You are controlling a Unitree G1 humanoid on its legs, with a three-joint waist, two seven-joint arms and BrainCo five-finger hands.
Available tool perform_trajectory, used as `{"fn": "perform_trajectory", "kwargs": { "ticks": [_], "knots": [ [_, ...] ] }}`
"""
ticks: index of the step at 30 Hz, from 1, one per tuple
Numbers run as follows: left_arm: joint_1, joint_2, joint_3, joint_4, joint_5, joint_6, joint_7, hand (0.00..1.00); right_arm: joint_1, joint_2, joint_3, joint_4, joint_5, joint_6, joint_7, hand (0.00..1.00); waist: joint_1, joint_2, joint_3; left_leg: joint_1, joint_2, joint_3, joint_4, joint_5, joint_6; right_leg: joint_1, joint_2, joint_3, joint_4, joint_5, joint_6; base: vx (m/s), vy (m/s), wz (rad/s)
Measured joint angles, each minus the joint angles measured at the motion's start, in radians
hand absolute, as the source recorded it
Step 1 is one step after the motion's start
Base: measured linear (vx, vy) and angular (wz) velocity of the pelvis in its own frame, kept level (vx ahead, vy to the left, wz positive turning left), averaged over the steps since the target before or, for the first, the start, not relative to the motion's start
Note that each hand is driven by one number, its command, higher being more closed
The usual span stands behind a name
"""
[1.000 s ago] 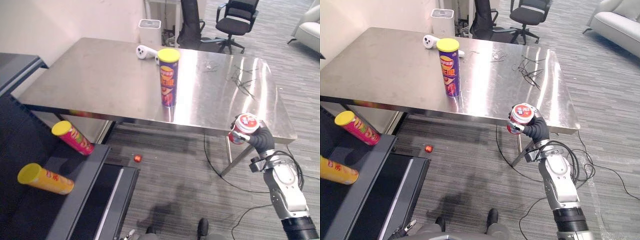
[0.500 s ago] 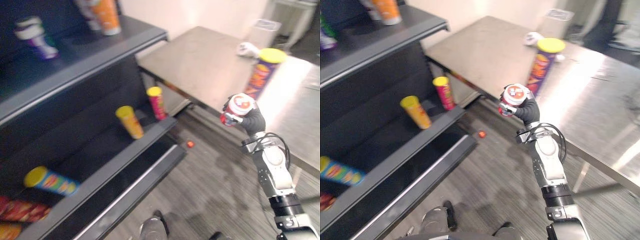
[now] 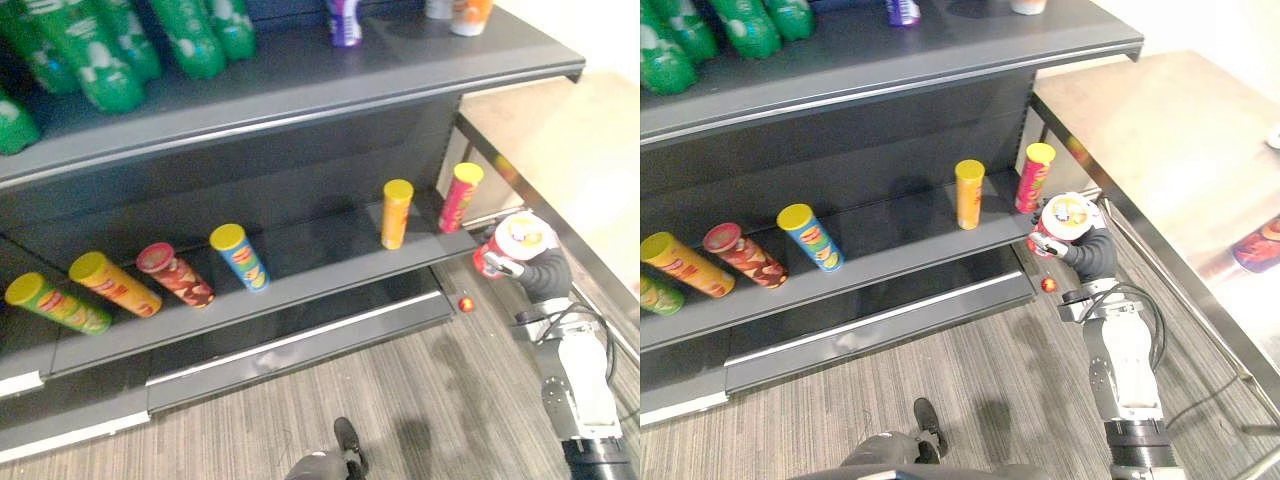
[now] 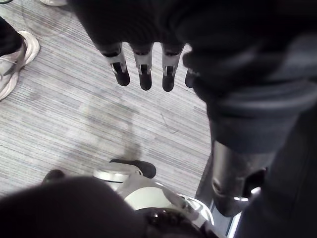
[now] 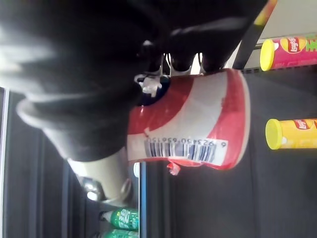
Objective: Put the gum and the chips on the shelf.
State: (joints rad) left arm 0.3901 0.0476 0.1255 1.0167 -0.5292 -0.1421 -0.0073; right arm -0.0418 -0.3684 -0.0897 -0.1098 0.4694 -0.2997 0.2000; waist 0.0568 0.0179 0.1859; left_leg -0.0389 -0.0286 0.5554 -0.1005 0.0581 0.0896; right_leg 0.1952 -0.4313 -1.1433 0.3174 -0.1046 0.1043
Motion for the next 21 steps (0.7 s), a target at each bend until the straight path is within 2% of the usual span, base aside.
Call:
{"fn": "perform_trajectory", "kwargs": {
  "ticks": [3,4,5,6,7,8,10,15,16,17,18,19,20,21],
  "knots": [
    [0.000,0.002,-0.011,-0.001,0.002,-0.010,-0.006,0.00,0.001,0.001,-0.020,-0.002,0.001,-0.015,0.003,1.00,0.000,-0.002,0.001,-0.002,-0.007,0.009,-0.001,-0.007,0.007,-0.004,0.000,0.029,-0.008,0.001,0.001,-0.08,0.051,0.01],
    [-0.003,0.006,-0.014,-0.002,0.001,-0.011,-0.011,0.00,0.003,0.001,-0.034,-0.002,0.001,-0.021,0.005,1.00,-0.001,0.000,0.001,-0.011,-0.006,0.013,-0.001,-0.014,0.012,-0.019,0.015,0.058,-0.025,0.000,0.002,-0.07,0.015,0.21],
    [-0.009,0.013,-0.024,-0.001,0.000,-0.010,-0.017,0.00,0.005,0.001,-0.047,-0.003,0.001,-0.028,0.007,1.00,-0.010,0.003,0.004,-0.012,-0.003,0.034,-0.001,-0.042,-0.008,-0.024,0.033,0.073,-0.050,-0.003,0.007,-0.07,0.017,0.29],
    [-0.014,0.024,-0.027,0.005,-0.001,-0.009,-0.024,0.00,0.007,0.005,-0.051,-0.003,0.001,-0.031,0.008,1.00,-0.018,-0.016,0.007,-0.008,-0.005,0.066,0.006,-0.078,-0.040,-0.035,0.023,0.086,-0.078,-0.005,0.006,-0.06,0.032,0.21],
    [-0.011,0.041,-0.040,-0.003,-0.008,-0.008,-0.048,0.00,0.005,0.017,-0.060,-0.009,0.001,-0.034,0.016,1.00,-0.016,-0.043,0.010,-0.016,0.017,0.117,0.103,-0.096,0.013,-0.059,-0.007,0.117,-0.061,-0.003,0.009,0.03,-0.026,-0.10],
    [-0.004,0.036,-0.030,0.009,-0.017,-0.003,-0.044,0.00,0.001,0.018,-0.059,-0.018,0.001,-0.040,0.025,1.00,-0.001,-0.017,0.007,-0.008,0.028,0.100,0.101,-0.095,0.029,-0.068,-0.001,0.144,-0.035,0.002,0.014,0.04,-0.022,-0.15],
    [-0.013,0.042,-0.023,-0.004,-0.028,-0.005,-0.047,0.00,-0.001,0.019,-0.056,-0.021,0.001,-0.041,0.041,1.00,-0.013,-0.022,0.010,-0.014,0.017,0.088,0.083,-0.087,0.012,-0.087,0.011,0.175,-0.055,0.008,0.009,0.00,0.016,0.11],
    [-0.037,0.035,0.005,-0.030,-0.058,-0.001,-0.056,0.00,-0.083,0.023,-0.006,-0.023,-0.001,-0.041,0.097,1.00,0.005,-0.040,0.024,-0.016,0.007,0.073,0.078,-0.087,0.010,-0.088,0.013,0.195,-0.049,0.007,0.007,-0.02,0.016,0.11],
    [-0.042,0.035,0.013,-0.040,-0.058,-0.001,-0.053,0.00,-0.098,0.023,-0.003,-0.023,-0.001,-0.043,0.108,1.00,0.004,-0.042,0.025,-0.024,0.004,0.054,0.082,-0.087,0.010,-0.092,0.018,0.210,-0.048,0.002,-0.002,-0.02,0.011,0.45],
    [-0.046,0.037,0.019,-0.046,-0.056,0.000,-0.047,0.00,-0.107,0.023,-0.001,-0.024,-0.001,-0.044,0.114,1.00,0.003,-0.043,0.026,-0.039,0.005,0.023,0.092,-0.086,0.010,-0.111,0.040,0.271,-0.052,-0.018,-0.034,-0.03,0.012,0.76],
    [-0.046,0.041,0.018,-0.070,-0.053,0.001,-0.040,0.00,-0.107,0.023,-0.002,-0.025,-0.001,-0.045,0.115,1.00,-0.002,-0.037,0.028,-0.061,0.005,-0.054,0.109,-0.084,0.007,-0.152,0.091,0.402,-0.049,-0.072,-0.112,-0.02,0.006,1.00],
    [-0.048,0.048,0.017,-0.080,-0.045,0.003,-0.038,0.00,-0.098,0.023,-0.003,-0.029,-0.001,-0.046,0.113,1.00,-0.009,-0.037,0.029,-0.077,-0.001,-0.119,0.124,-0.084,0.007,-0.180,0.143,0.530,-0.051,-0.104,-0.156,-0.01,-0.010,1.52],
    [-0.058,0.063,0.011,-0.079,-0.036,0.020,-0.037,0.00,-0.082,0.021,-0.006,-0.038,-0.002,-0.047,0.104,1.00,-0.024,-0.041,0.032,-0.084,-0.017,-0.205,0.134,-0.080,0.007,-0.198,0.205,0.683,-0.051,-0.119,-0.177,0.02,-0.029,1.51],
    [-0.066,0.072,0.002,-0.077,-0.036,0.027,-0.036,0.00,-0.073,0.019,-0.009,-0.040,-0.002,-0.047,0.098,1.00,-0.028,-0.041,0.032,-0.084,-0.027,-0.245,0.136,-0.078,0.007,-0.201,0.229,0.743,-0.047,-0.120,-0.177,0.06,-0.066,1.73]
  ]
}}
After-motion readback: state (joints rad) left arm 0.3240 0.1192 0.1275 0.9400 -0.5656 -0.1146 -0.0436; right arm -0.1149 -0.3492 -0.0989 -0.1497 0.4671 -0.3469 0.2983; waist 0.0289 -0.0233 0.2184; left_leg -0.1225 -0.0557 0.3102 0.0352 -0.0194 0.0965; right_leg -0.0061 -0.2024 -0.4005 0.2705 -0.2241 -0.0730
